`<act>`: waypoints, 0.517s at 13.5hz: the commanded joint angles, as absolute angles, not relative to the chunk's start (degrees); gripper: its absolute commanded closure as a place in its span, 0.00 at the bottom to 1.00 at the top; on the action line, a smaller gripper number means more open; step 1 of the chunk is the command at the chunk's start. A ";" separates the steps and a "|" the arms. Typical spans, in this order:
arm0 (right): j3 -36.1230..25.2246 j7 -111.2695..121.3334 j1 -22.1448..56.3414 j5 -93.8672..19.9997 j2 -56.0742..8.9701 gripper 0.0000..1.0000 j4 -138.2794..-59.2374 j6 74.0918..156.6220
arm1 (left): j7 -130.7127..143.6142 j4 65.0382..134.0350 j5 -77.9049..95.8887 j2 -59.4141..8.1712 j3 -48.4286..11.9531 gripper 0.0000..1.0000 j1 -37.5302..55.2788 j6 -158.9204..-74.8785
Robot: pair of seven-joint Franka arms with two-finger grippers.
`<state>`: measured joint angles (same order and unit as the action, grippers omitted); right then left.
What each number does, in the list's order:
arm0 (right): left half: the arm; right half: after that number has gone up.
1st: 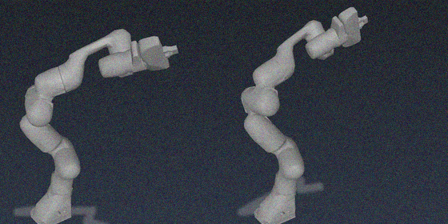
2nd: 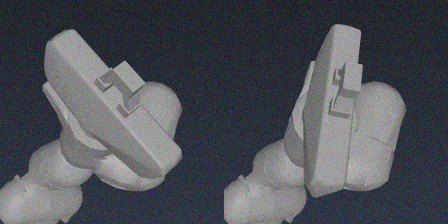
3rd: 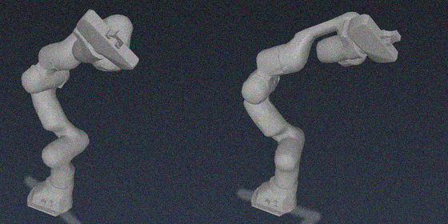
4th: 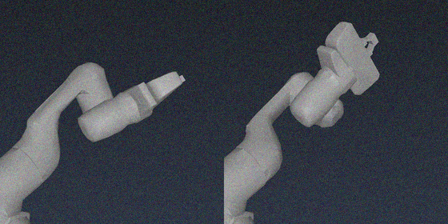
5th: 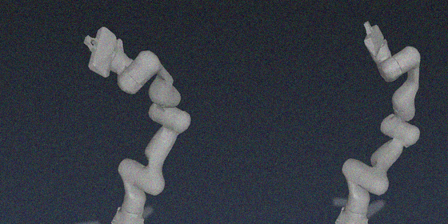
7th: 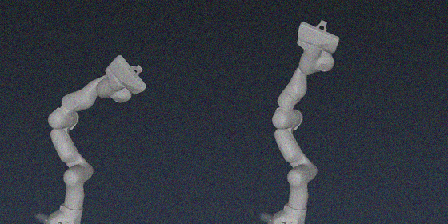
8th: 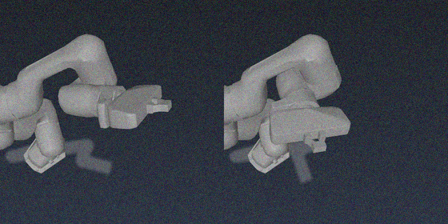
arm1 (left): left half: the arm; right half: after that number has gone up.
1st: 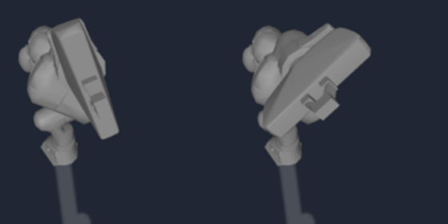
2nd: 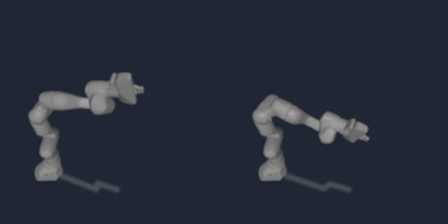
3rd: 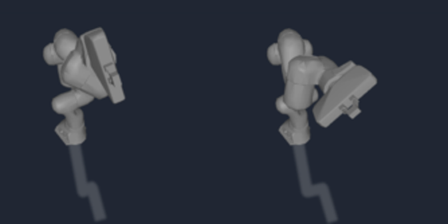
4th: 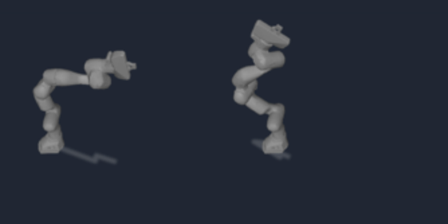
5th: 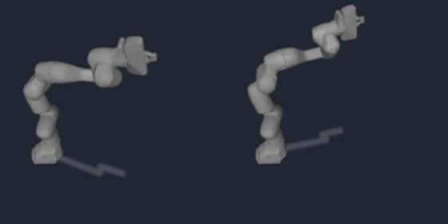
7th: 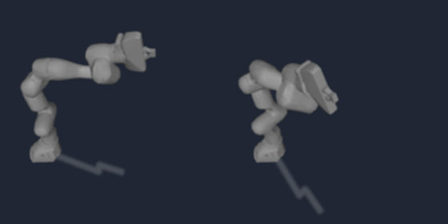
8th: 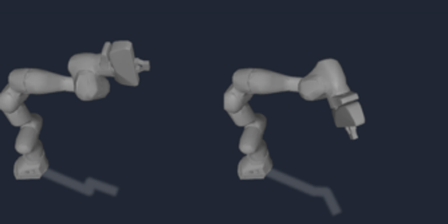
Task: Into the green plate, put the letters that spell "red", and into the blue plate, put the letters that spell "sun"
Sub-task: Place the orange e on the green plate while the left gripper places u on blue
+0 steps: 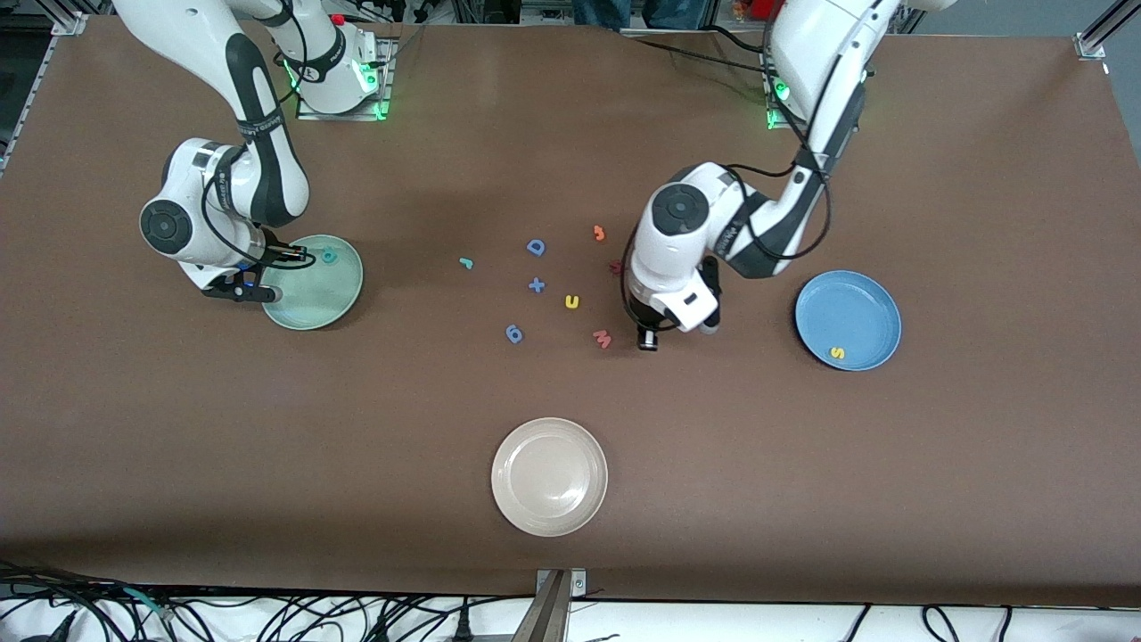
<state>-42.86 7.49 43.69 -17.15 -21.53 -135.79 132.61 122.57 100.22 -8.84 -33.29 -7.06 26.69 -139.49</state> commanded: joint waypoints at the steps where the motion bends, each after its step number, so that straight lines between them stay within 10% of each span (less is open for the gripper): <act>1: -41.75 8.53 44.12 -20.83 -22.41 1.00 -136.14 133.94 | 109.65 101.78 -9.58 -31.64 -10.54 0.92 19.62 -135.02; 5: -41.22 8.44 44.21 -20.92 -23.47 0.95 -136.14 135.26 | 89.61 103.00 -9.58 -28.92 -12.38 0.90 11.19 -128.07; 7: -41.22 8.44 44.21 -21.01 -23.47 0.47 -136.05 135.18 | 80.20 105.63 -9.58 -26.29 -12.66 0.90 7.05 -127.27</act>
